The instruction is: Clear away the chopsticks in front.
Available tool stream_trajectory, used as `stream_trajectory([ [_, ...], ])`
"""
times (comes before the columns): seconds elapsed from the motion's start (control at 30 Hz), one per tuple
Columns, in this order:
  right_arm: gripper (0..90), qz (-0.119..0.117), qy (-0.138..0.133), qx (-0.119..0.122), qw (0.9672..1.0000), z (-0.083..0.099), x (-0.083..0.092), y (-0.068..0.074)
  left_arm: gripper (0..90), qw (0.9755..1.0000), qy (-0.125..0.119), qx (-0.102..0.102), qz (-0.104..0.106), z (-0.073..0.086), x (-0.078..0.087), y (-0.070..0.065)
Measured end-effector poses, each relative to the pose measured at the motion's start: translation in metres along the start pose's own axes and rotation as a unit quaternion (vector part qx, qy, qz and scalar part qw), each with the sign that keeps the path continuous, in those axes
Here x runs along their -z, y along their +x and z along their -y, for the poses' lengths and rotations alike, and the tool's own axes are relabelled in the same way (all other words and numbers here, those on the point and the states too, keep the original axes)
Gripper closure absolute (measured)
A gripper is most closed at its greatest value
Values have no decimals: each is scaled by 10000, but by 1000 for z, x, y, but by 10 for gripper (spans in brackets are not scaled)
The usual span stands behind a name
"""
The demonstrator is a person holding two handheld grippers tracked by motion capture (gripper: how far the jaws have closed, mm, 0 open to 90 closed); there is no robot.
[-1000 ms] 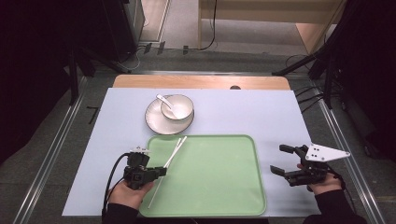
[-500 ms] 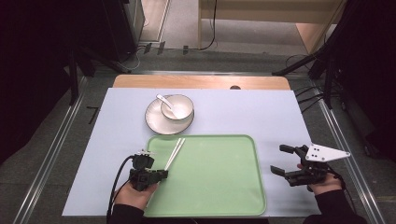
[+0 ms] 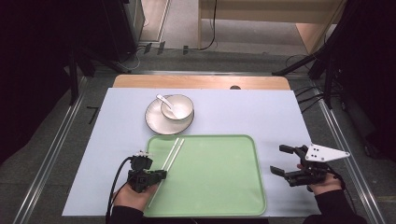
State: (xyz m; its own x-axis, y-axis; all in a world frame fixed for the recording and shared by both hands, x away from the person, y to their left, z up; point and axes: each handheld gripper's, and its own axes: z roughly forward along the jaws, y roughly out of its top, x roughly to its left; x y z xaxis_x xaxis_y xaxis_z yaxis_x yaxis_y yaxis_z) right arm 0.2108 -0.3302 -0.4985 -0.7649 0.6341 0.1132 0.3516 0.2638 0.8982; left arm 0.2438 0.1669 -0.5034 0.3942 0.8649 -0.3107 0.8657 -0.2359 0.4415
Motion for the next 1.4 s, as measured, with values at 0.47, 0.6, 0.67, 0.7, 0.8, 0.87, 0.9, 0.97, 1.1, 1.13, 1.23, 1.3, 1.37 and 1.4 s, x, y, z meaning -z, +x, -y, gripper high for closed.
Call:
stream_trajectory([
  [0.47, 141, -8, -2, 3, 10000, 0, 0, 0, 737, 9998, 18, -101, 143, -3, 3, 2],
  [0.6, 141, -14, 1, -8, 10000, 0, 0, 0, 718, 9998, -74, -53, 202, -4, 7, 3],
  [0.67, 141, -15, 5, -2, 10000, 0, 0, 0, 700, 9996, -130, -71, 260, -5, 10, 3],
  [0.7, 141, -12, 10, -4, 10000, 0, 0, 0, 688, 9994, -136, -86, 305, -6, 11, 4],
  [0.8, 140, -8, 5, -6, 10000, 0, -1, 0, 608, 9983, -165, -71, 561, -8, 15, 7],
  [0.87, 141, -7, 6, -11, 10000, 0, 0, 0, 587, 9974, -197, -144, 675, -10, 18, 9],
  [0.9, 141, -4, 11, -13, 10000, 0, 0, 0, 549, 9969, -239, -264, 696, -12, 22, 10],
  [0.97, 141, 9, 14, -13, 10000, 1, 0, -1, 504, 9957, -291, -387, 795, -14, 25, 13],
  [1.1, 141, 18, 16, -6, 10000, 1, 0, -1, 448, 9944, -287, -636, 792, -16, 27, 19],
  [1.13, 141, 22, 21, -14, 10000, 1, 0, -1, 427, 9942, -324, -742, 714, -18, 29, 22],
  [1.23, 141, 20, 19, -16, 10000, 1, 0, -1, 396, 9921, -451, -867, 789, -22, 34, 28],
  [1.3, 141, 18, 14, -26, 10000, 1, 0, -1, 381, 9906, -475, -963, 850, -24, 36, 32],
  [1.37, 141, 13, 9, -37, 10000, 1, 0, -1, 370, 9892, -525, -1101, 816, -25, 39, 37],
  [1.4, 141, 7, 7, -39, 10000, 1, 0, -1, 365, 9883, -535, -1164, 825, -26, 40, 40],
])
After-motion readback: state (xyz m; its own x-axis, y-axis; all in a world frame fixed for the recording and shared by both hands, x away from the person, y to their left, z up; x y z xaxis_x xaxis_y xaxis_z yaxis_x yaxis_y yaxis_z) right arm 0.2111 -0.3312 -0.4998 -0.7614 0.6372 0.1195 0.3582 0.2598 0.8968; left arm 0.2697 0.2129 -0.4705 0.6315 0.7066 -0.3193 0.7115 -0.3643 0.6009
